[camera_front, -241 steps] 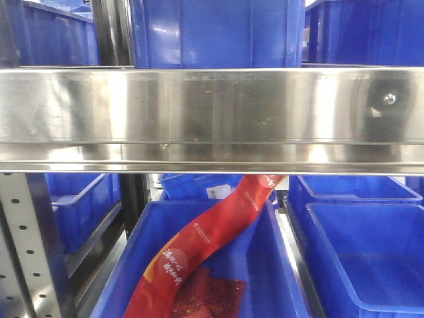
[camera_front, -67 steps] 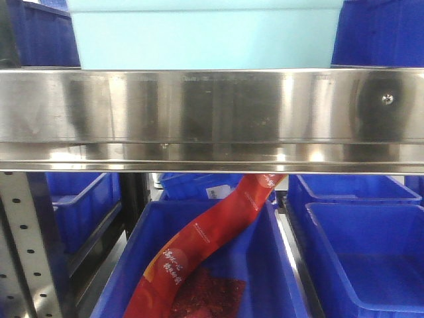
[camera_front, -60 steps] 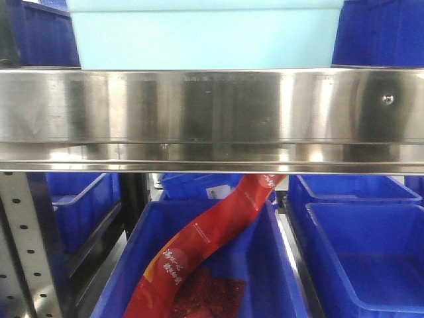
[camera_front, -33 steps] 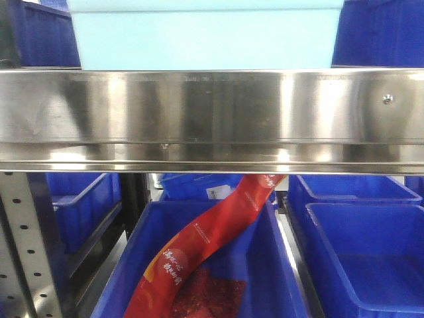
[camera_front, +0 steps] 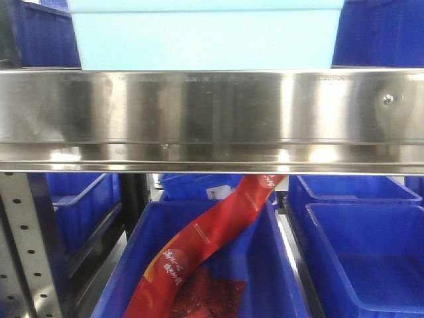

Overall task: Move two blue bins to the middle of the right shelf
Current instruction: 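Push the cyan bin forward onto the upper shelf rollers with both grippers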

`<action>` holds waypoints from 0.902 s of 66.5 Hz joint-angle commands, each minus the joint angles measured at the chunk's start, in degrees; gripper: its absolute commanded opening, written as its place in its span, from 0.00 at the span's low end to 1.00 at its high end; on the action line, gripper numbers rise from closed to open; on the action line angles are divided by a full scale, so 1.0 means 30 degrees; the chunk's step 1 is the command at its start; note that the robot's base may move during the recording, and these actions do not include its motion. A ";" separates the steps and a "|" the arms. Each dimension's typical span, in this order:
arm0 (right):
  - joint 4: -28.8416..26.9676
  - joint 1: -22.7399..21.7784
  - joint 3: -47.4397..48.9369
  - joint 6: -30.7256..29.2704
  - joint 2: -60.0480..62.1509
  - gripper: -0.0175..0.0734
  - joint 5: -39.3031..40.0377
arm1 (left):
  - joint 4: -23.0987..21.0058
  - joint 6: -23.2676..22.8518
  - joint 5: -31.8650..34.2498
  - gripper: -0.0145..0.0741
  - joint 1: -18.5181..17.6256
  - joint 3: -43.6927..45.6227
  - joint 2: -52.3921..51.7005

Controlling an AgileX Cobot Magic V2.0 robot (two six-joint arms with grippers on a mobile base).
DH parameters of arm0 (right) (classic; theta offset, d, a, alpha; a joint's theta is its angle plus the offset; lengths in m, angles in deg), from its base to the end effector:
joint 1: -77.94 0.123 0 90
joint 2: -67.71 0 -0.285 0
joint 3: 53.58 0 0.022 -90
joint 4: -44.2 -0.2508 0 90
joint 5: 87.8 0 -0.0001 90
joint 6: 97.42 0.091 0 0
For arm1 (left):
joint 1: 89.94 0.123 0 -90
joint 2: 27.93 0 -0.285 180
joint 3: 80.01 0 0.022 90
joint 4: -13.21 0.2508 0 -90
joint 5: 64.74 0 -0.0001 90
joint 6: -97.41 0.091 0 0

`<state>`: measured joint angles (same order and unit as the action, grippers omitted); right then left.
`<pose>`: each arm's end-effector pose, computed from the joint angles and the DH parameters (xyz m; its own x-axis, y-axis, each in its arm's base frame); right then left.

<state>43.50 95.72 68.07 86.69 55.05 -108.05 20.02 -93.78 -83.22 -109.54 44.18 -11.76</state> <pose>0.0407 0.0135 0.2858 -0.0466 0.0723 -0.9963 -0.3066 0.9482 0.0832 0.0472 -0.0132 0.3002 -0.0303 -0.0767 -0.9966 0.2983 0.9509 -0.0822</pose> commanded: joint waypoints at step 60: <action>0.0234 -0.0003 -0.0049 -0.0175 0.0246 0.01 0.0491 | -0.1805 0.3882 0.0379 0.04 0.2649 -0.0522 -0.0720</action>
<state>43.50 95.72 68.07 86.69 55.55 -108.03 18.01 -86.84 -83.09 -104.74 43.79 -12.76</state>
